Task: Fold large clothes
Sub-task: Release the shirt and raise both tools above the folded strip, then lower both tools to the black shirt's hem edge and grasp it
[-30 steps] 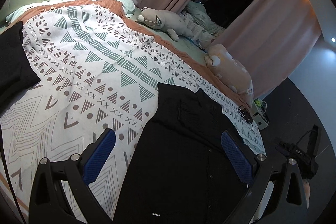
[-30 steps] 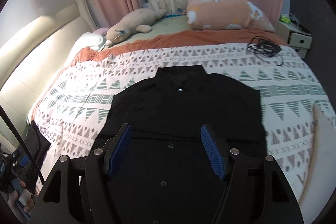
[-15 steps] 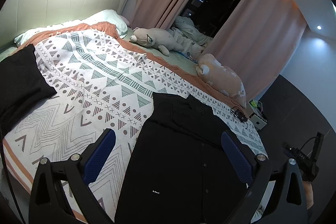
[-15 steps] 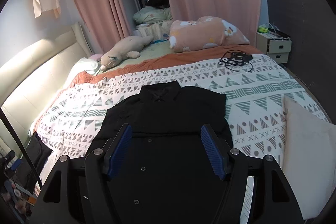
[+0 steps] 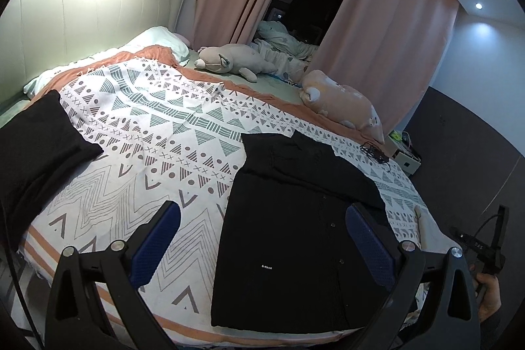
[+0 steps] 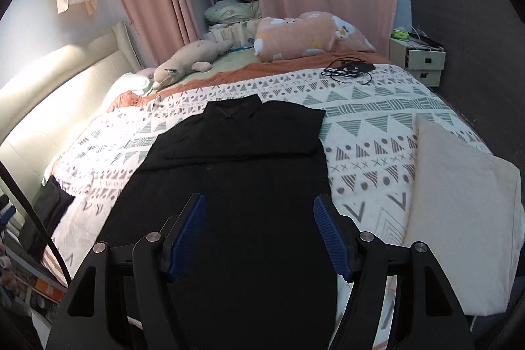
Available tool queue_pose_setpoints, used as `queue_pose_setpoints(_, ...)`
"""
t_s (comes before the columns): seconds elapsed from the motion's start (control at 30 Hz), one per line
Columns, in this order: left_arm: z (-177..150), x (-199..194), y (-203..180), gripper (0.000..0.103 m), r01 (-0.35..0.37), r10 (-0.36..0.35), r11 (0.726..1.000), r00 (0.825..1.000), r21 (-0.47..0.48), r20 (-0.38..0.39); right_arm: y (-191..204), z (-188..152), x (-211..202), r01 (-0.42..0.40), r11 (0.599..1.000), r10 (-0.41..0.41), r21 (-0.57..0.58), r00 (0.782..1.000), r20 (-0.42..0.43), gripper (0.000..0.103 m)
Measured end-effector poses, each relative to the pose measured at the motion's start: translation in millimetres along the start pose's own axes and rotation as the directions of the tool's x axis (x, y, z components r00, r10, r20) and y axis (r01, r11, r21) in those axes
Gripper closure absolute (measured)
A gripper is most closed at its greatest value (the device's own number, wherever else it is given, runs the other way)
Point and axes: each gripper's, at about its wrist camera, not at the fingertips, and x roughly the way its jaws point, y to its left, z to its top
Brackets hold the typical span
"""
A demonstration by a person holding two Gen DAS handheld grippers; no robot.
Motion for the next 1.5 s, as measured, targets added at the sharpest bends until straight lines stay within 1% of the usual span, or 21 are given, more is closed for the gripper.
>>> queue_pose_setpoints(0.1, -12, 0, 4, 0.0, 0.004, -0.003, 0.999, 1.0, 0.034, -0.018, -4, -13, -5, 0.024, 1.0, -0.024, 0.018, 1.0, -0.003, 0.036)
queue_pose_setpoints(0.23, -31, 7, 9, 0.0, -0.028, 0.032, 0.996, 0.998, 0.083, -0.056, -11, -34, -8, 0.07, 0.995, -0.07, 0.068, 0.998, -0.004, 0.036)
queue_pose_setpoints(0.3, -40, 14, 13, 0.0, -0.039, 0.046, 0.996, 0.995, 0.085, -0.084, -9, -45, -6, 0.062, 0.996, -0.06, 0.072, 0.998, -0.021, 0.036)
queue_pose_setpoints(0.4, -53, 28, 26, 0.0, -0.023, 0.028, 0.999, 0.991, 0.047, -0.13, -11, -60, 6, 0.019, 0.992, -0.007, 0.128, 0.996, -0.092, 0.036)
queue_pose_setpoints(0.43, -56, 32, 29, 0.0, -0.018, 0.023, 0.999, 0.99, 0.036, -0.14, -14, -62, 10, 0.013, 0.989, 0.003, 0.15, 0.995, -0.104, 0.034)
queue_pose_setpoints(0.47, -60, 38, 33, 0.0, -0.013, 0.016, 1.0, 0.987, 0.022, -0.159, -15, -66, 14, 0.016, 0.985, 0.004, 0.172, 0.993, -0.115, 0.024)
queue_pose_setpoints(0.5, -64, 45, 37, 0.0, -0.014, 0.016, 1.0, 0.983, 0.011, -0.18, -15, -68, 16, 0.025, 0.983, -0.003, 0.181, 0.992, -0.124, 0.017)
queue_pose_setpoints(0.6, -75, 63, 45, 0.001, -0.011, 0.008, 1.0, 0.973, -0.01, -0.231, -17, -73, 28, 0.03, 0.98, -0.001, 0.196, 0.989, -0.149, 0.017)
queue_pose_setpoints(0.63, -78, 69, 48, 0.003, -0.003, -0.004, 1.0, 0.968, -0.026, -0.249, -21, -74, 31, 0.024, 0.978, 0.009, 0.205, 0.987, -0.158, 0.017)
queue_pose_setpoints(0.7, -85, 84, 55, 0.014, 0.02, -0.04, 0.997, 0.955, -0.072, -0.295, -24, -77, 42, -0.018, 0.971, 0.064, 0.238, 0.98, -0.186, 0.017)
queue_pose_setpoints(0.77, -95, 100, 61, 0.024, 0.028, -0.065, 0.993, 0.935, -0.111, -0.35, -34, -83, 53, -0.024, 0.961, 0.087, 0.276, 0.972, -0.217, 0.017)
queue_pose_setpoints(0.87, -112, 117, 70, 0.029, 0.042, -0.116, 0.983, 0.9, -0.18, -0.421, -48, -90, 64, -0.004, 0.952, 0.081, 0.306, 0.967, -0.242, 0.017)
queue_pose_setpoints(0.9, -116, 120, 72, 0.033, 0.041, -0.125, 0.98, 0.891, -0.197, -0.436, -52, -93, 65, 0.002, 0.95, 0.079, 0.312, 0.966, -0.246, 0.017)
queue_pose_setpoints(1.0, -129, 128, 79, 0.043, 0.04, -0.165, 0.964, 0.865, -0.263, -0.474, -66, -95, 64, -0.009, 0.935, 0.104, 0.354, 0.962, -0.252, 0.018)
queue_pose_setpoints(1.07, -135, 131, 82, 0.049, 0.048, -0.202, 0.95, 0.847, -0.308, -0.491, -75, -99, 63, -0.013, 0.923, 0.12, 0.385, 0.959, -0.256, 0.022)
queue_pose_setpoints(1.13, -139, 133, 80, 0.05, 0.076, -0.251, 0.936, 0.83, -0.345, -0.497, -83, -105, 60, -0.027, 0.909, 0.146, 0.415, 0.955, -0.259, 0.023)
queue_pose_setpoints(1.23, -143, 134, 77, 0.05, 0.097, -0.285, 0.925, 0.817, -0.367, -0.502, -89, -119, 58, -0.075, 0.876, 0.222, 0.477, 0.94, -0.26, 0.024)
queue_pose_setpoints(1.3, -145, 133, 78, 0.05, 0.101, -0.299, 0.918, 0.811, -0.383, -0.502, -94, -128, 56, -0.105, 0.854, 0.269, 0.51, 0.928, -0.259, 0.029)
queue_pose_setpoints(1.37, -146, 133, 82, 0.05, 0.108, -0.323, 0.904, 0.806, -0.413, -0.496, -99, -133, 54, -0.132, 0.835, 0.304, 0.534, 0.92, -0.247, 0.029)
queue_pose_setpoints(1.4, -146, 135, 83, 0.05, 0.112, -0.333, 0.898, 0.804, -0.425, -0.492, -100, -136, 53, -0.164, 0.817, 0.341, 0.553, 0.911, -0.234, 0.029)
queue_pose_setpoints(1.5, -145, 143, 83, 0.05, 0.112, -0.332, 0.899, 0.804, -0.422, -0.493, -98, -144, 57, -0.207, 0.807, 0.382, 0.553, 0.897, -0.223, 0.029)
